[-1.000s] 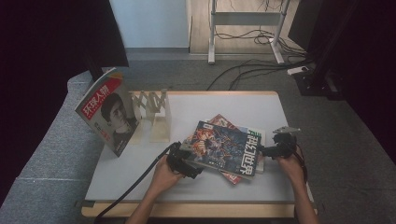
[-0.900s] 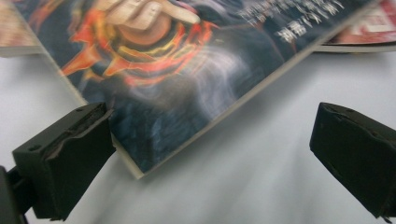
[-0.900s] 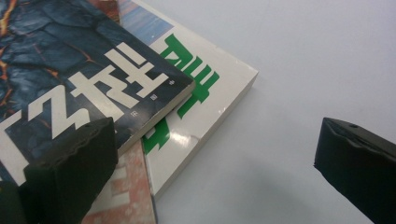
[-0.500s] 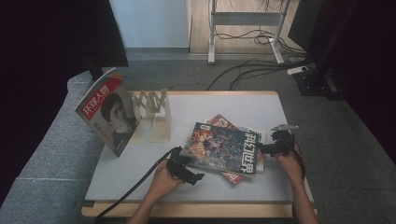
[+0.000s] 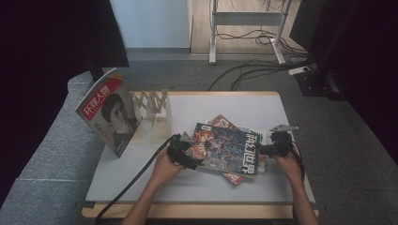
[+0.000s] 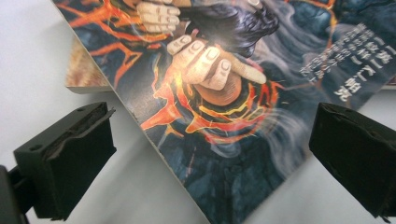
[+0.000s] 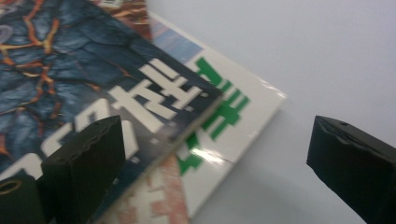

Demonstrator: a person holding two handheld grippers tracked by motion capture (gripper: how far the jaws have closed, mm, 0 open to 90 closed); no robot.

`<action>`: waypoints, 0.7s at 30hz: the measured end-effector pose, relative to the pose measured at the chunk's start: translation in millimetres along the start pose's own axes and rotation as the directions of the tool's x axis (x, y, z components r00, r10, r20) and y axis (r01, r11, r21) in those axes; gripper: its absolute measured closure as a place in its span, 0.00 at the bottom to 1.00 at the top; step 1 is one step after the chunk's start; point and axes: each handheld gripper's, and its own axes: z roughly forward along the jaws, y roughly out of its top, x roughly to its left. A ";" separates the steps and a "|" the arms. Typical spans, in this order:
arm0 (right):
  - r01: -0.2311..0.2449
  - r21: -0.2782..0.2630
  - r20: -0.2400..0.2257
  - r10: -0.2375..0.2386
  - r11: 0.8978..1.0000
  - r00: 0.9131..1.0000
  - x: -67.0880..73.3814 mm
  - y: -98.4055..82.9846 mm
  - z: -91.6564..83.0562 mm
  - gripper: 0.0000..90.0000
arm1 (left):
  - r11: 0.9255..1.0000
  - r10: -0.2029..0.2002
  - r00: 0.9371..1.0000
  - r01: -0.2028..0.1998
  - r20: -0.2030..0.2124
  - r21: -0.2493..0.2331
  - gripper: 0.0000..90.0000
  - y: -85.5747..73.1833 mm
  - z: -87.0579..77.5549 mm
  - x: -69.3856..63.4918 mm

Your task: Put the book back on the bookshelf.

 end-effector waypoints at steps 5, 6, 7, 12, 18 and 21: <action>0.012 0.014 -0.059 -0.011 1.000 0.998 12.4 1.3 8.1 0.08 | 1.000 0.020 1.000 -0.020 -0.008 0.010 0.00 -1.9 6.3 -8.0; 0.008 0.010 -0.071 -0.008 1.000 0.997 14.0 1.5 8.8 0.10 | 1.000 0.023 1.000 -0.023 -0.013 0.012 0.00 -2.2 6.1 -9.4; 0.003 0.009 -0.085 -0.002 1.000 0.996 15.6 1.7 9.0 0.12 | 1.000 0.025 1.000 -0.025 -0.015 0.011 0.00 -2.4 5.7 -11.4; 0.003 0.014 -0.125 -0.001 1.000 0.992 21.8 1.9 10.8 0.14 | 0.998 0.049 0.999 -0.048 -0.015 0.032 0.00 -5.0 6.0 -22.6; -0.012 0.017 -0.144 0.014 1.000 0.989 21.0 -0.8 10.0 0.13 | 0.999 0.044 0.999 -0.045 0.009 0.026 0.00 -9.0 4.0 -30.8; -0.012 0.025 -0.159 0.016 1.000 0.987 20.9 -2.5 9.0 0.11 | 0.999 0.044 0.999 -0.045 0.024 0.023 0.00 -11.4 2.6 -34.9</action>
